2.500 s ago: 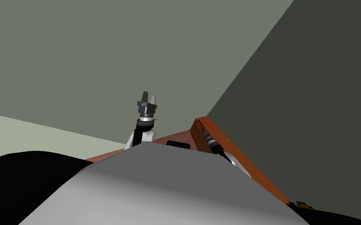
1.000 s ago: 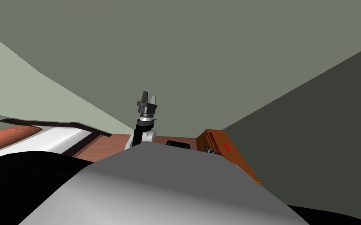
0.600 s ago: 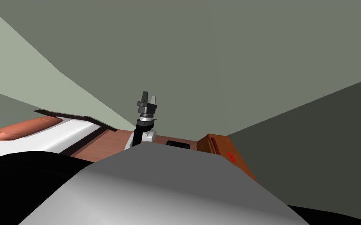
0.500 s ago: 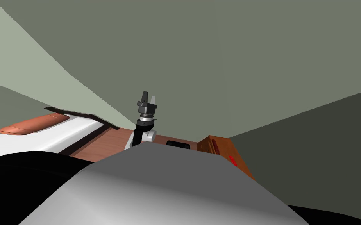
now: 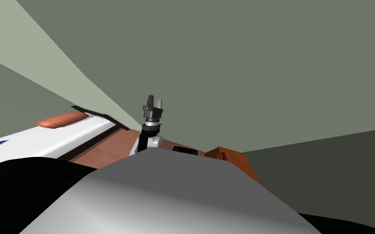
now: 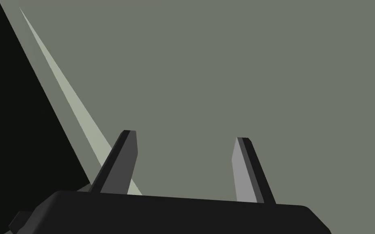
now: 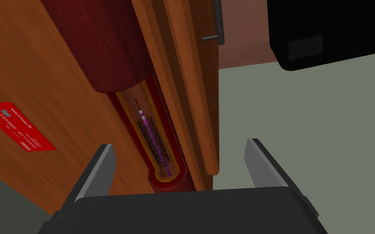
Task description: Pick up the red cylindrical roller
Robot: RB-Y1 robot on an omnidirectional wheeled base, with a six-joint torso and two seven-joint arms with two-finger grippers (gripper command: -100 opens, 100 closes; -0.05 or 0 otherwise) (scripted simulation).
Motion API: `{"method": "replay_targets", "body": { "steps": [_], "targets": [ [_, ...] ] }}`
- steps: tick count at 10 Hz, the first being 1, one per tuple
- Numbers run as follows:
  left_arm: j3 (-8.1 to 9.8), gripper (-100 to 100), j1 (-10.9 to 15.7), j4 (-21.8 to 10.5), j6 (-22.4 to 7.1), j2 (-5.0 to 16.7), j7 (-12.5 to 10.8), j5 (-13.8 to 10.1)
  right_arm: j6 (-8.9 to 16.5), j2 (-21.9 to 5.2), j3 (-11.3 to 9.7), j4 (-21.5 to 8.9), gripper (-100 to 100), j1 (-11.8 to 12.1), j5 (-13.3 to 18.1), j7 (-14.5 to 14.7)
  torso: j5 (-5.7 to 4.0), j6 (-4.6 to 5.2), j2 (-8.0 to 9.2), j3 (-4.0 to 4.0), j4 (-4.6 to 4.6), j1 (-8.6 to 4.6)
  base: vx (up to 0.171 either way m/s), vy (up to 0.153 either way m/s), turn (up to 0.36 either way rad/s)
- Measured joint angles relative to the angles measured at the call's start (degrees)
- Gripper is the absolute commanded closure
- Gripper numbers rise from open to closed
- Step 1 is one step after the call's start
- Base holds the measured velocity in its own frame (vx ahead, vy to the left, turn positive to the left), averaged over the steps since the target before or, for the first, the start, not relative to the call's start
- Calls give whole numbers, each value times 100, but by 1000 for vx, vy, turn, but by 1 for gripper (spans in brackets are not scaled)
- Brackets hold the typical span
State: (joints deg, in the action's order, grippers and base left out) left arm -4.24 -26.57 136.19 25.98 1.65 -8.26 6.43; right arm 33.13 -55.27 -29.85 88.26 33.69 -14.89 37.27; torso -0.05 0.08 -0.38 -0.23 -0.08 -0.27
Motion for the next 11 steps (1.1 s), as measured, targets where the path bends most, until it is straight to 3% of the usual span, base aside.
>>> {"method": "replay_targets", "body": {
  "steps": [2,4,5,6,11],
  "targets": [
    [0,0,0,0,0,0,0,0,234,-108,-119,-26,-100,87,-145,133,0,1,6,4,1,4,60,-77,165],
    [0,0,0,0,0,-1,0,0,313,-10,-343,-301,-100,2,-270,293,5,2,11,7,3,26,38,-28,93],
    [0,0,0,0,0,-1,0,0,324,-10,-356,-311,0,-2,-284,314,7,5,20,11,4,36,0,0,0],
    [-1,0,0,0,0,-1,0,0,323,-10,-354,-310,-100,-2,-282,312,8,5,27,15,6,42,-4,-25,63],
    [0,0,0,0,0,-1,0,0,159,409,-409,-814,-100,-139,-81,265,6,5,38,22,8,32,-12,-32,50]
  ]
}}
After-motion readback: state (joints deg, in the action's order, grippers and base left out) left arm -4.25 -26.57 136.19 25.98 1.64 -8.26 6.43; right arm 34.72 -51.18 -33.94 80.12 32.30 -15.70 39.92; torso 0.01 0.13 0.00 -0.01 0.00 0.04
